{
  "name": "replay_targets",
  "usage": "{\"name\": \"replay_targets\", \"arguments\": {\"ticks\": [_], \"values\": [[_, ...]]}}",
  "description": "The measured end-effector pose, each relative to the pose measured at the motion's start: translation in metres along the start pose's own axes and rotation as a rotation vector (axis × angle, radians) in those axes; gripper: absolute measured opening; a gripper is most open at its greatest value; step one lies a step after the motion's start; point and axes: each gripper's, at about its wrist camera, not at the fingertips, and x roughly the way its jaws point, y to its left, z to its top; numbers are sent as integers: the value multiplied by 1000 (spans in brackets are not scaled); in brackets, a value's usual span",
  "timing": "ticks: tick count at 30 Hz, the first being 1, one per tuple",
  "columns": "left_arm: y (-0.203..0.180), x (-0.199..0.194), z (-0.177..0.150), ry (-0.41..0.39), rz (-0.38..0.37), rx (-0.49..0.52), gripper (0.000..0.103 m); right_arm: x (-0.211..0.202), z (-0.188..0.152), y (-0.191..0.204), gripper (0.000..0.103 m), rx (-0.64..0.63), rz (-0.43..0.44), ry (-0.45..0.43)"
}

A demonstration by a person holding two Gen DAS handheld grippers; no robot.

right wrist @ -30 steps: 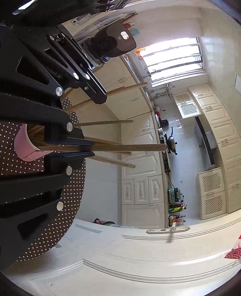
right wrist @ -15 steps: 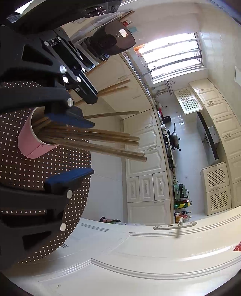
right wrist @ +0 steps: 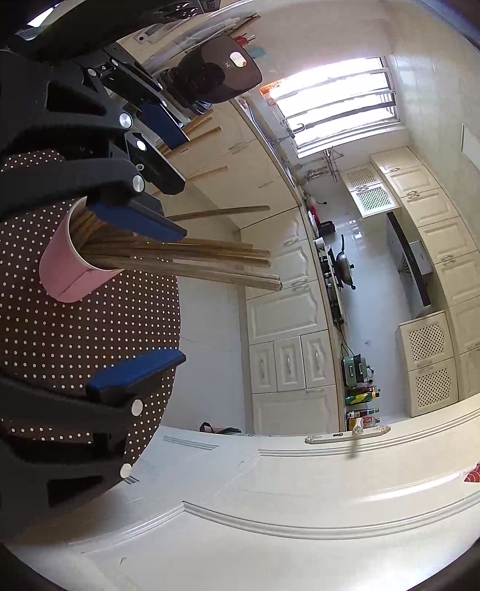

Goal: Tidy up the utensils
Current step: 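Open both grippers to release the chopsticks and raise them from the cup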

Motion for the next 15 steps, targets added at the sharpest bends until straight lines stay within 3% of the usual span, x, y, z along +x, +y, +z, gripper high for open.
{"name": "replay_targets", "arguments": {"ticks": [15], "values": [[1,-17,-2,-8,16,3,58,-15,-6,8,64,-13,-3,-6]]}}
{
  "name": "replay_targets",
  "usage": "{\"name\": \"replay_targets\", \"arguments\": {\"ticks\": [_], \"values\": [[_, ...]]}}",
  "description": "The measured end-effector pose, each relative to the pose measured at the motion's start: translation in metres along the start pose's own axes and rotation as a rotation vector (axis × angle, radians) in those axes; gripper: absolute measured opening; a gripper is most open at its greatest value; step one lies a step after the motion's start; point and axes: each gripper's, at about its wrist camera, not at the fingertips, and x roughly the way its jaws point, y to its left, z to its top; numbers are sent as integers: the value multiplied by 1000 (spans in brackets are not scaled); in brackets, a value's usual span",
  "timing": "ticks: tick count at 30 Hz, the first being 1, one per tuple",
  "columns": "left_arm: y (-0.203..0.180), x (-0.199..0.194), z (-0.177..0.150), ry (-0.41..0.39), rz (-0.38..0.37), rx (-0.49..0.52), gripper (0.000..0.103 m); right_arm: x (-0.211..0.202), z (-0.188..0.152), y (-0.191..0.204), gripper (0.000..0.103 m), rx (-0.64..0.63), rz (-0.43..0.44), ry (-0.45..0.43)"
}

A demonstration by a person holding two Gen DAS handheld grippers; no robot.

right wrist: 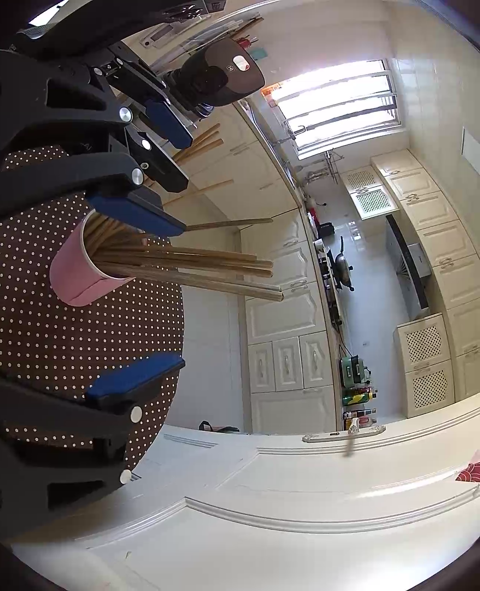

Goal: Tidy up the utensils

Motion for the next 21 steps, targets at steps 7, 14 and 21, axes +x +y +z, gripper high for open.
{"name": "replay_targets", "arguments": {"ticks": [7,14,21], "values": [[3,-17,-1,-15,3,-10,63,-14,-3,3,69,-9,-12,-13],[10,-33,-6,-21,25,-37,68,-27,-14,9,73,-29,-26,-7],[18,-50,-17,-17,47,-47,71,-34,-30,16,77,-54,-32,17]]}}
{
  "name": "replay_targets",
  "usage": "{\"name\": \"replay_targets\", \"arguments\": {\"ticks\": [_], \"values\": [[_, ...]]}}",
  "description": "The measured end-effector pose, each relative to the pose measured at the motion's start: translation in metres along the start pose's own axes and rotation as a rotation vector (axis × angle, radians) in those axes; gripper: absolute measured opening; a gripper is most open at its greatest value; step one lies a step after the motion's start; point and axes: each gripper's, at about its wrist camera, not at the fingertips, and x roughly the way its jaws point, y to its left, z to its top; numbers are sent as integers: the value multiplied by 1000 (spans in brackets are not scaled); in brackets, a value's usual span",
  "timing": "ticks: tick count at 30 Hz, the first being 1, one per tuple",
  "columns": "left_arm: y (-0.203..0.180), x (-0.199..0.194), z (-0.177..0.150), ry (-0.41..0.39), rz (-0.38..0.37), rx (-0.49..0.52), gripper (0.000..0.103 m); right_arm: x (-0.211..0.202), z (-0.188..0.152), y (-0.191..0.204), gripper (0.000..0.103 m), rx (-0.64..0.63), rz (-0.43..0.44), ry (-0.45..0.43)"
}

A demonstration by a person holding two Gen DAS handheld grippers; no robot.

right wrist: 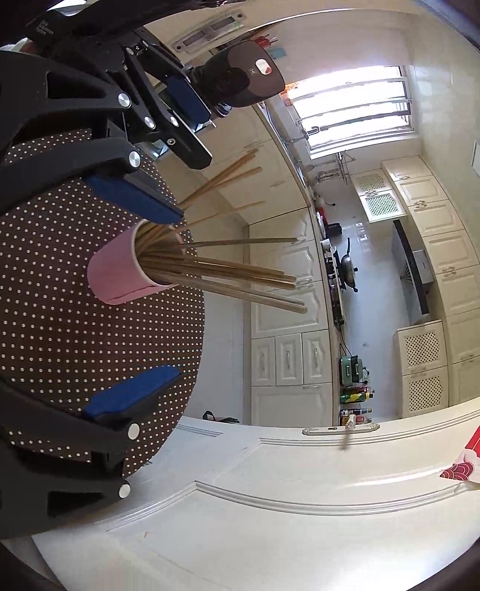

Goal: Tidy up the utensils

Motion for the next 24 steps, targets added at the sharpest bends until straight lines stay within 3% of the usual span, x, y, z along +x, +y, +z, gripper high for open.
{"name": "replay_targets", "arguments": {"ticks": [12,24], "values": [[5,-24,-27,46,29,9,76,-22,-25,5,84,-3,5,10],[-7,-69,-43,21,49,78,79,-63,-52,5,88,4,-20,-25]]}}
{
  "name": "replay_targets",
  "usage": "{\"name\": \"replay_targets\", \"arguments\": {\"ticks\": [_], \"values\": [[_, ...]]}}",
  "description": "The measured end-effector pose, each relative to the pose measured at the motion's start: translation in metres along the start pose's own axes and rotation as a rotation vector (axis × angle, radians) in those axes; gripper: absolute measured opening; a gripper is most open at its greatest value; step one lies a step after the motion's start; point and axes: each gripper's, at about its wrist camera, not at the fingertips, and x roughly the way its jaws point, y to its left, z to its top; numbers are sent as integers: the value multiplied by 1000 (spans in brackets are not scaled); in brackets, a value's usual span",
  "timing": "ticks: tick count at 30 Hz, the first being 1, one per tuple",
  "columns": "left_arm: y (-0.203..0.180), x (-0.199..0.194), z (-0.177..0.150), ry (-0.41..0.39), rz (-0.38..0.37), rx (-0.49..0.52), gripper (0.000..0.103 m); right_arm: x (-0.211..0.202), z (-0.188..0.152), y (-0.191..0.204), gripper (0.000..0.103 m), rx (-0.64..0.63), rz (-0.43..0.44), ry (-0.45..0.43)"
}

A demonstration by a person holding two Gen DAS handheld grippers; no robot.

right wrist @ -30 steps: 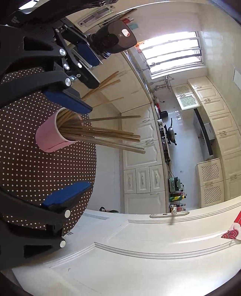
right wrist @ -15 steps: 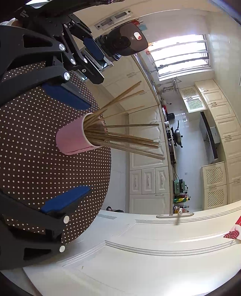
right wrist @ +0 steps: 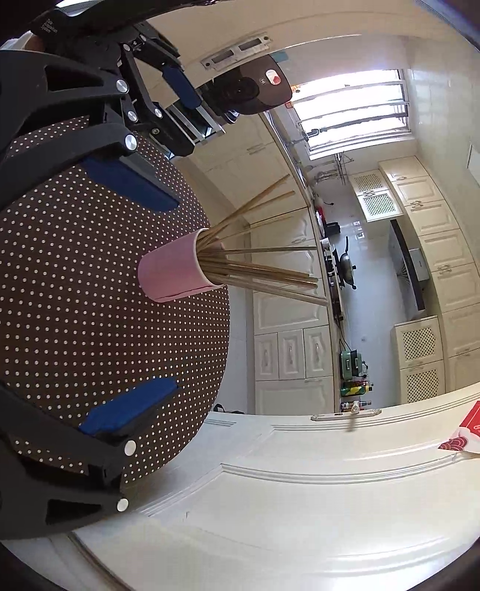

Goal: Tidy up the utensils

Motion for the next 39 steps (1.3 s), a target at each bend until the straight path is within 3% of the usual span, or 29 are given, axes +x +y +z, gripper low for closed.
{"name": "replay_targets", "arguments": {"ticks": [10,26,39], "values": [[-6,-51,2,-69,-19,2,85,-52,-11,7,93,-16,6,-103],[-4,-114,5,-171,-5,-9,89,-100,-24,26,95,-63,-20,-210],[6,-130,7,-200,4,-56,91,-121,-32,29,95,-43,-59,-276]]}}
